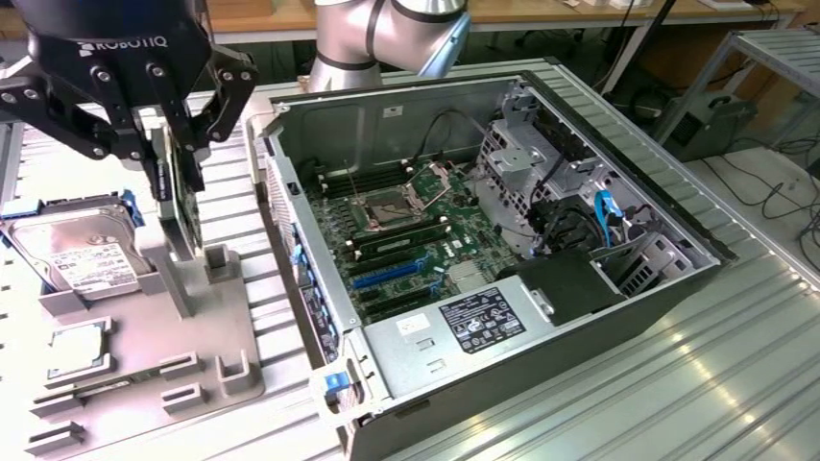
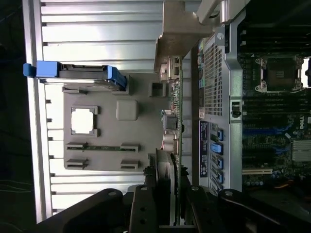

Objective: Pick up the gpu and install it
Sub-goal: 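Pick up the gpu and move the gpu toward the slot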

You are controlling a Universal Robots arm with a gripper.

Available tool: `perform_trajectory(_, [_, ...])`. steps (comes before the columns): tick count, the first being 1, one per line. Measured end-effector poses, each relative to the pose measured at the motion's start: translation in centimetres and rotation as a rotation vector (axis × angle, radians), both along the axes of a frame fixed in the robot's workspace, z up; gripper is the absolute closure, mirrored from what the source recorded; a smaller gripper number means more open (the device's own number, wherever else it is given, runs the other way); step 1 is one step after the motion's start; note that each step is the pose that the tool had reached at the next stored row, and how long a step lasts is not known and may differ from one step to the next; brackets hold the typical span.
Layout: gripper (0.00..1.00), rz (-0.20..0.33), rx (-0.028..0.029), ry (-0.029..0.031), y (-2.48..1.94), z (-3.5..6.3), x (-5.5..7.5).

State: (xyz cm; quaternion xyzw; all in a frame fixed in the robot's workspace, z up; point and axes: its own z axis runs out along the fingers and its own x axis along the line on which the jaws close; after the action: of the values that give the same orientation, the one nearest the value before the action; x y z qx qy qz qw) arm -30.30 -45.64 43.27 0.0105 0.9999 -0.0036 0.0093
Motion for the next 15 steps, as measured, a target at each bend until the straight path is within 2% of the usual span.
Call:
perform_trajectory(1, [0.72, 0.000, -0.0020, 0.0002, -0.01, 0.06, 0.0])
perform_trajectory(3, [0.72, 0.000, -0.0020, 0.0000, -0.01, 0.16, 0.0])
perform_trajectory(7, [0.72, 0.000, -0.0020, -0.0004, 0.00, 1.75, 0.0])
perform_trajectory(10, [0.72, 0.000, -0.0021, -0.0004, 0.00, 1.75, 0.0])
perform_trajectory(13, [0.72, 0.000, -0.0021, -0.0004, 0.00, 1.75, 1.1])
perform_trajectory(15, [0.72, 0.000, -0.0020, -0.0005, 0.00, 1.75, 2.9])
